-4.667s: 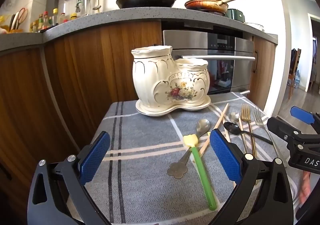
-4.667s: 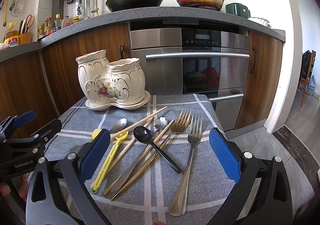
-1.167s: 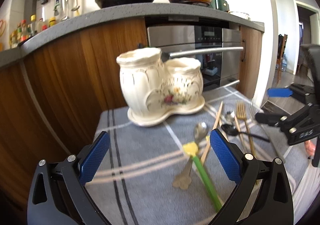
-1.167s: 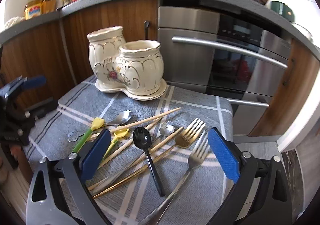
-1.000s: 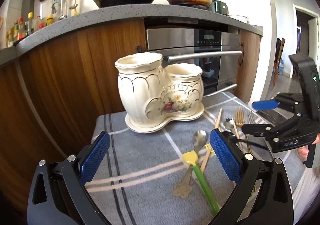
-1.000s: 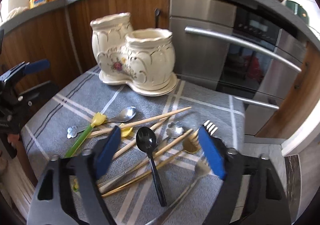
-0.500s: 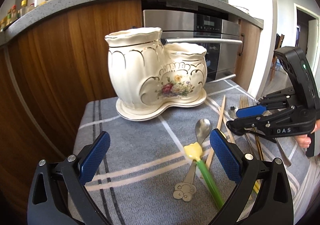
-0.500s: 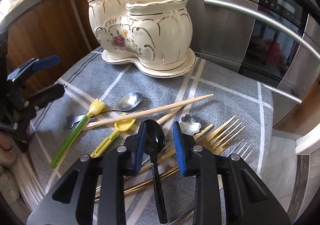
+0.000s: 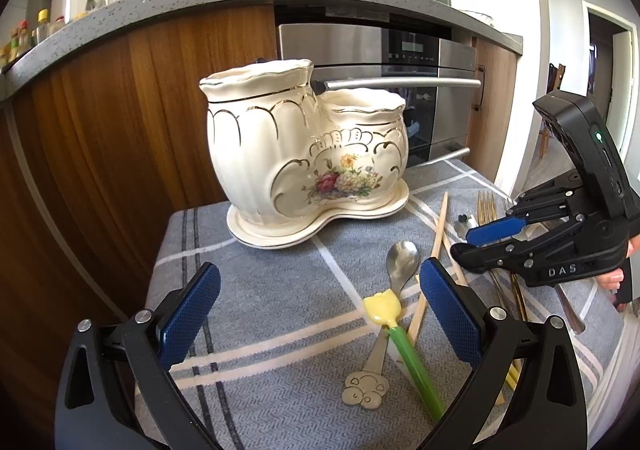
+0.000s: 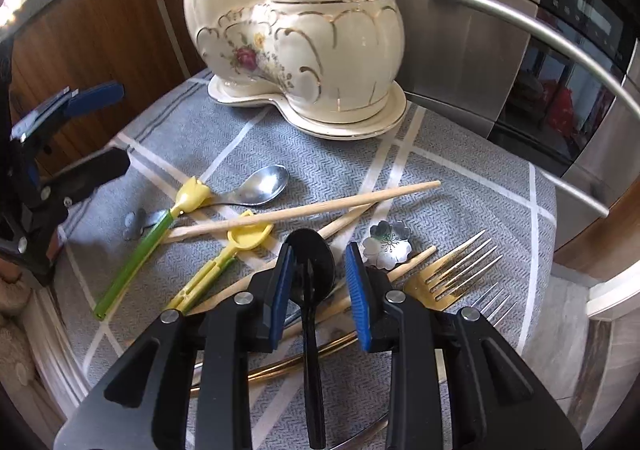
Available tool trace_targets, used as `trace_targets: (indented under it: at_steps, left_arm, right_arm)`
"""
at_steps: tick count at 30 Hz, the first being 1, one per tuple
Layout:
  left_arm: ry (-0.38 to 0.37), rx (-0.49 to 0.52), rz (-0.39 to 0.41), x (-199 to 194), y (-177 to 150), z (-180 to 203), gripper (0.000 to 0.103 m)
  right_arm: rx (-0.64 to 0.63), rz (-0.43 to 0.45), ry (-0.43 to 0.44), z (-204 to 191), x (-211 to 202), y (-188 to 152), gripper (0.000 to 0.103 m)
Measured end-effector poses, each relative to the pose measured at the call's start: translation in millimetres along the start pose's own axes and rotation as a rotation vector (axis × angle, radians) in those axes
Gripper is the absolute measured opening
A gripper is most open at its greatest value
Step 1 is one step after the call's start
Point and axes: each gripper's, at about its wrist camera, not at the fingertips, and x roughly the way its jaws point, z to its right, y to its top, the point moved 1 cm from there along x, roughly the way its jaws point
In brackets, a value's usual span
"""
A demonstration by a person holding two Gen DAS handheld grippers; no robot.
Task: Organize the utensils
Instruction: 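Grasp a wooden chopstick with the left gripper while the right gripper holds the black spoon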
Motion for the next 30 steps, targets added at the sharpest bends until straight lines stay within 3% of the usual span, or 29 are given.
trace_targets:
  at_steps: [2,3,8,13,24,25,29,30]
  left_arm:
    - [0.003,0.000,0.002,-0.5,-0.3,-0.4,0.099]
    - [0.004,0.001,0.003,-0.7,-0.4,-0.3,0.099]
    - [0.013,0.006,0.001,-0.6,-0.6,0.5,0.099]
    - [0.007,0.027,-0.010,0.8,2.2,6.2,0.099]
    - [-0.226,0.117,-0.123,29.8,23.7,50.4,0.095]
    - [-0.238,0.129,-0.133,34.0,24.7,56.1,0.092]
    - [-0.279,0.189,-0.191,53.4,26.8,78.5,0.061]
    - [-0.288,0.193,-0.204,58.9,27.6,82.1,0.060]
  right_arm:
    - [-0.039,-0.009,-0.036,-6.8,1.3,0.0,0.025]
    - [-0.050,-0.010,-0.048,-8.2,1.7,-0.3,0.015]
    - [-0.081,-0.005,-0.103,-15.3,1.3,-2.3,0.006]
    - [-0.026,0.046,-0.093,-10.1,-12.3,-4.0,0.001]
    - [0.271,0.262,-0.038,31.9,-69.4,-24.1,0.001]
    - [0.281,0.270,-0.034,32.6,-70.1,-24.7,0.001]
    - [0.331,0.313,-0.017,42.7,-82.0,-28.5,0.002]
    - [0.335,0.319,-0.013,44.3,-83.4,-30.1,0.002]
